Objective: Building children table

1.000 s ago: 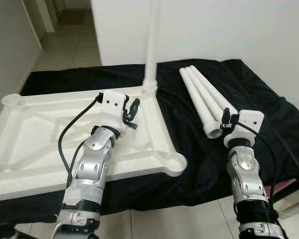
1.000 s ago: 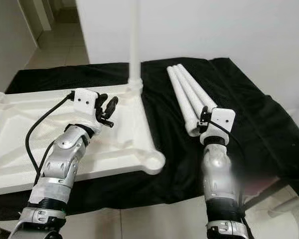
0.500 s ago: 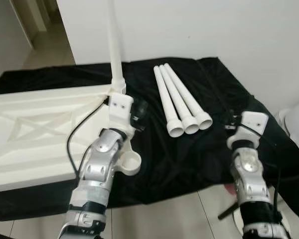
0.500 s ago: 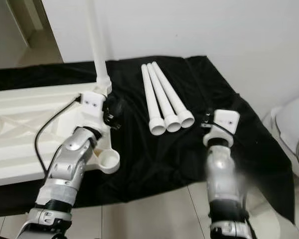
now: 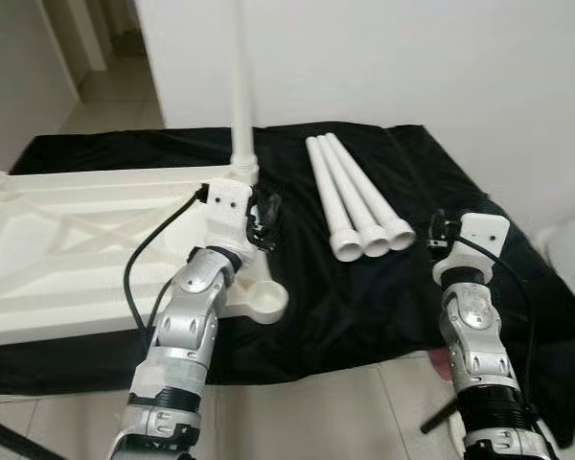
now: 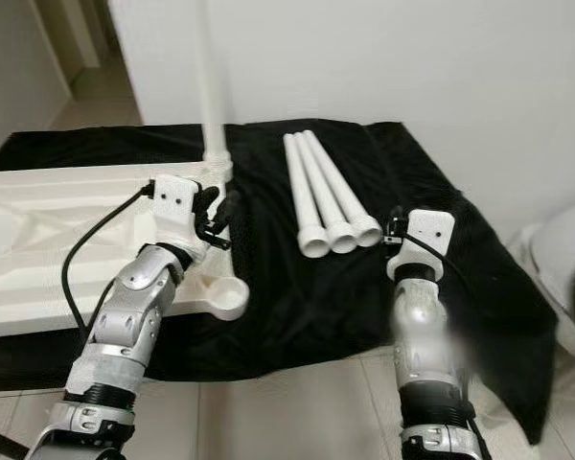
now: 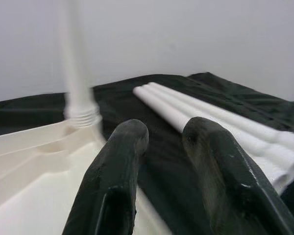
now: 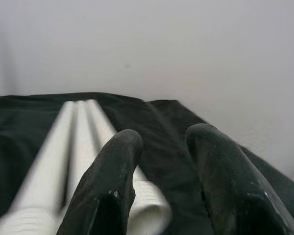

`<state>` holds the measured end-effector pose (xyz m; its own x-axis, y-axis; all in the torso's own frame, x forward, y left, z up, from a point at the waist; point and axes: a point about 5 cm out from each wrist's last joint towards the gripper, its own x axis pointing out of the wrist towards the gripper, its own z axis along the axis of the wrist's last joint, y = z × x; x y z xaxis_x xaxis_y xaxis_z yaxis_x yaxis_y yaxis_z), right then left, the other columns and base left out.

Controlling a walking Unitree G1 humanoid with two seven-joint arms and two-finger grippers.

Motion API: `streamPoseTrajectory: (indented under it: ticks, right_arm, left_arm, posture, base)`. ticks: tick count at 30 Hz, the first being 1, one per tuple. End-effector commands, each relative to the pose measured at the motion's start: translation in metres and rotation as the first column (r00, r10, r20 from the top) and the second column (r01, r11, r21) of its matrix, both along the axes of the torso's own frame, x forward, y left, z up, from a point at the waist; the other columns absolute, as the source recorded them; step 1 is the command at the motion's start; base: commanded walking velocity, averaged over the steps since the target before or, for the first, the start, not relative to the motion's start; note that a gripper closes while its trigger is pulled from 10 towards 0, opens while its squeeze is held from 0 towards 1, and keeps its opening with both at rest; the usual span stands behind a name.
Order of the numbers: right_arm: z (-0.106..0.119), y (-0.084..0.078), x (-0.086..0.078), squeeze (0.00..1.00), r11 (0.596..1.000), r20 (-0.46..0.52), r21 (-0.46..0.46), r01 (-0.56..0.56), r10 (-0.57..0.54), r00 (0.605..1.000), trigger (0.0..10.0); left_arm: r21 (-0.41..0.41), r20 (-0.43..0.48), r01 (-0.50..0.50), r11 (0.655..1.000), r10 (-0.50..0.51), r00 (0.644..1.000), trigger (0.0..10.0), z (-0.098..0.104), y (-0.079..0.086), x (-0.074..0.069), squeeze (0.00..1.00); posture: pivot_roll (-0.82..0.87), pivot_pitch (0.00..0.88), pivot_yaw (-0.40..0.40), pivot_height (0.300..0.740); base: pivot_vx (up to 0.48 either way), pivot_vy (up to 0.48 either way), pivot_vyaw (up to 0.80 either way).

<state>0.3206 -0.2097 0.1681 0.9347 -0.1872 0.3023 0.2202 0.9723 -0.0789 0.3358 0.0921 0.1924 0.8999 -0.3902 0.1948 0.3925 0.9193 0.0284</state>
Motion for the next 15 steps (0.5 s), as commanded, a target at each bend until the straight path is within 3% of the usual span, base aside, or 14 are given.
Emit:
streamPoseTrajectory:
  ticks: [1, 11, 15]
  right_arm:
    - [-0.0016, 0.0032, 0.0000, 0.00, 1.000, -0.004, 0.005, -0.012, 0.012, 1.000, 10.0]
    - [-0.0039, 0.0056, -0.0006, 0.00, 1.000, -0.007, 0.008, -0.016, 0.016, 1.000, 10.0]
    - [-0.0043, 0.0063, -0.0008, 0.00, 1.000, -0.007, 0.007, -0.017, 0.017, 1.000, 10.0]
  left_arm:
    - [-0.009, -0.015, -0.029, 1.000, 0.029, 0.999, 10.0, -0.0018, 0.0031, -0.0004, 0.00]
    - [-0.006, -0.018, -0.016, 1.000, 0.016, 1.000, 10.0, -0.0018, 0.0023, -0.0011, 0.00]
    - [-0.004, -0.017, -0.015, 1.000, 0.015, 1.000, 10.0, -0.0019, 0.0020, -0.0013, 0.00]
  posture:
    - [-0.02, 0.045, -0.004, 0.740]
    - [-0.02, 0.036, 0.001, 0.740]
    - [-0.02, 0.034, 0.005, 0.740]
  base:
    - [0.000, 0.405, 0.00]
    - [0.000, 0.424, 0.00]
    - [0.000, 0.157, 0.00]
